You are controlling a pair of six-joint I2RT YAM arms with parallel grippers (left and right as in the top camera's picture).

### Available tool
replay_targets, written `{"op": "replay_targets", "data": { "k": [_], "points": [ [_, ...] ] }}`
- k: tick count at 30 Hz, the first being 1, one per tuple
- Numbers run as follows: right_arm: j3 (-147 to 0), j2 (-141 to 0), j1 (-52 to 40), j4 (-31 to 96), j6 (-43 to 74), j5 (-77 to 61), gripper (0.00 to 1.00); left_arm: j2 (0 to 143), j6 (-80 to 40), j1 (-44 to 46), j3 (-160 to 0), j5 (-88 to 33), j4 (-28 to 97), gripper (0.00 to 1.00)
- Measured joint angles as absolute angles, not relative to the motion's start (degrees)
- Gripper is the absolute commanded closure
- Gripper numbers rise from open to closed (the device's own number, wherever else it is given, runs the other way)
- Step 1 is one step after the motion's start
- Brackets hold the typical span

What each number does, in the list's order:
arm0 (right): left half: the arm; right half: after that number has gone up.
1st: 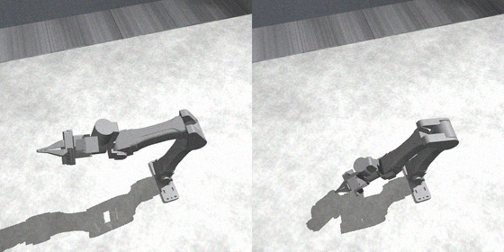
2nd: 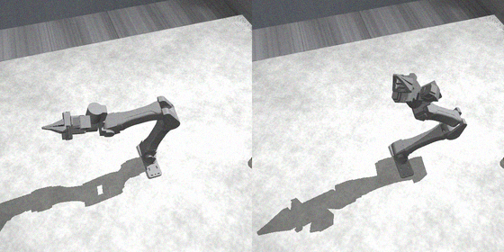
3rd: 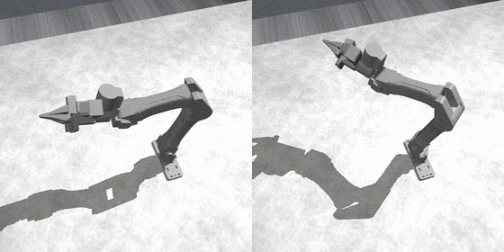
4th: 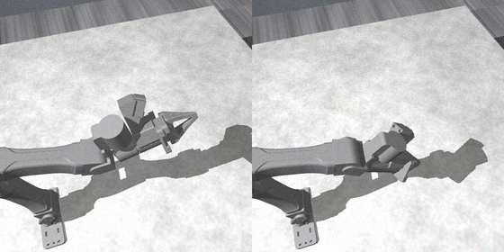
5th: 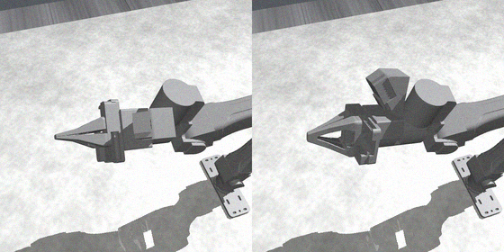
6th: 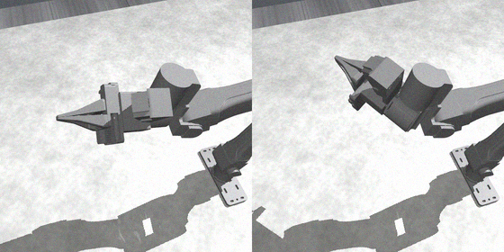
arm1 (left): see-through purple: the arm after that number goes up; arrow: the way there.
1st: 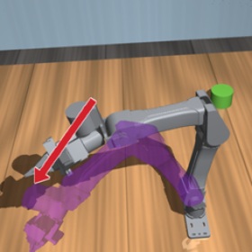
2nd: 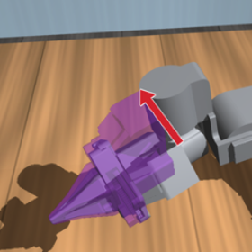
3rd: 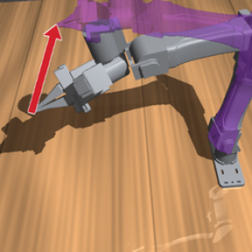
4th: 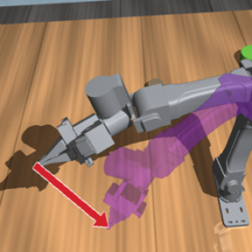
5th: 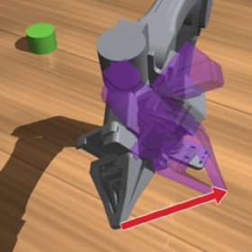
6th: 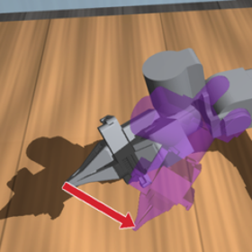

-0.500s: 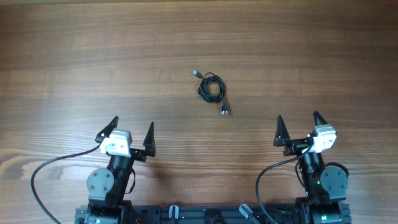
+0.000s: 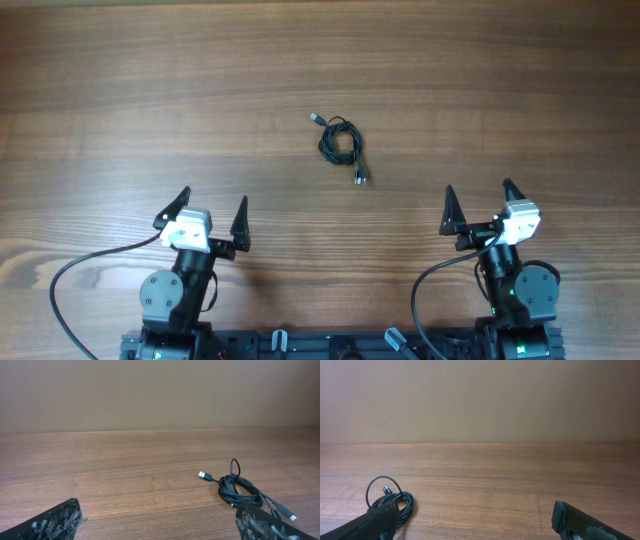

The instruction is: Untangle cables

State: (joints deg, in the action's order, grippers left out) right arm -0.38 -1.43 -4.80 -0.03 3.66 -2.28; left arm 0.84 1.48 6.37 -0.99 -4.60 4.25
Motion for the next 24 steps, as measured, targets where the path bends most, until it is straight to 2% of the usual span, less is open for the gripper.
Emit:
{"op": "replay_targets", "data": {
  "k": [24],
  "points": [
    [-0.4, -1.4, -4.8, 0.0, 3.7, -2.3, 0.00, 0.8, 1.5, 6.4, -1.0, -4.6, 3.6, 0.00]
  ]
}}
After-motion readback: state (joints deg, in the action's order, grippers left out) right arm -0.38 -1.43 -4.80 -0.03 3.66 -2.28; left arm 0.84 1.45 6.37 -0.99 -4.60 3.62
